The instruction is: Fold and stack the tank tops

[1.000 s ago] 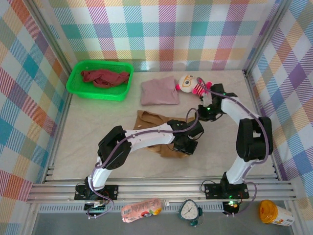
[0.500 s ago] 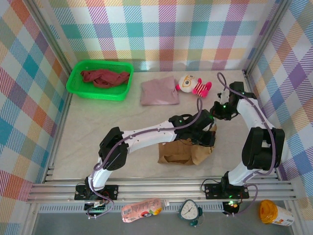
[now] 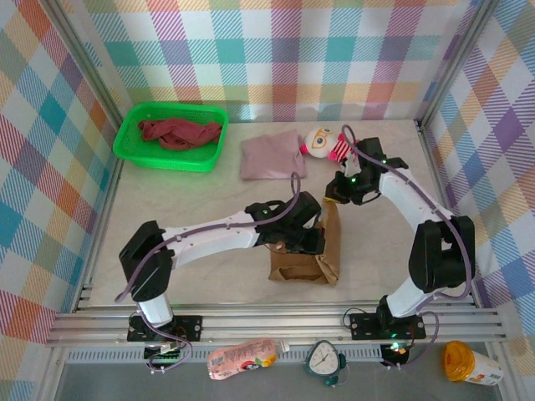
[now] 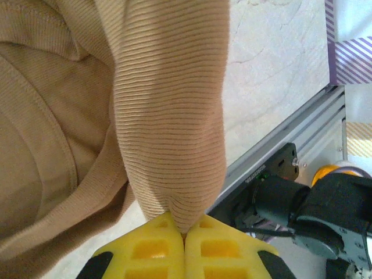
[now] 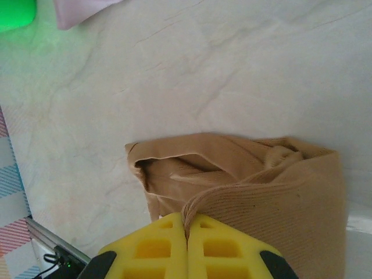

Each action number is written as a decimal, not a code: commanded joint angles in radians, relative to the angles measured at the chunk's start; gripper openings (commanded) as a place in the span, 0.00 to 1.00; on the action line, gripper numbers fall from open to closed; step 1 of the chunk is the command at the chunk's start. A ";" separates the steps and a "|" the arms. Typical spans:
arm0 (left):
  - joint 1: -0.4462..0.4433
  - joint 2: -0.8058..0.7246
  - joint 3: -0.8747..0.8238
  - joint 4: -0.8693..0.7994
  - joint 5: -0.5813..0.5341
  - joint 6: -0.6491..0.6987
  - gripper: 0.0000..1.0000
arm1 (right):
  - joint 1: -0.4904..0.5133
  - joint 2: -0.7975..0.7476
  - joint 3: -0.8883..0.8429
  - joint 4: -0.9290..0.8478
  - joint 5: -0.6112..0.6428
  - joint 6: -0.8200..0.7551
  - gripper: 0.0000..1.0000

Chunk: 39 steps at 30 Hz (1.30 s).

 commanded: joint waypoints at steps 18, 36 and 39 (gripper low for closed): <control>0.039 -0.224 -0.375 -0.229 -0.116 -0.033 0.07 | 0.377 0.245 0.109 0.230 0.020 0.252 0.05; 0.109 -0.134 -0.363 -0.452 -0.292 -0.080 0.25 | 0.456 0.454 0.157 0.471 -0.057 0.309 0.14; 0.113 -0.077 -0.344 -0.462 -0.304 -0.060 0.26 | 0.456 0.452 0.178 0.426 -0.034 0.250 0.23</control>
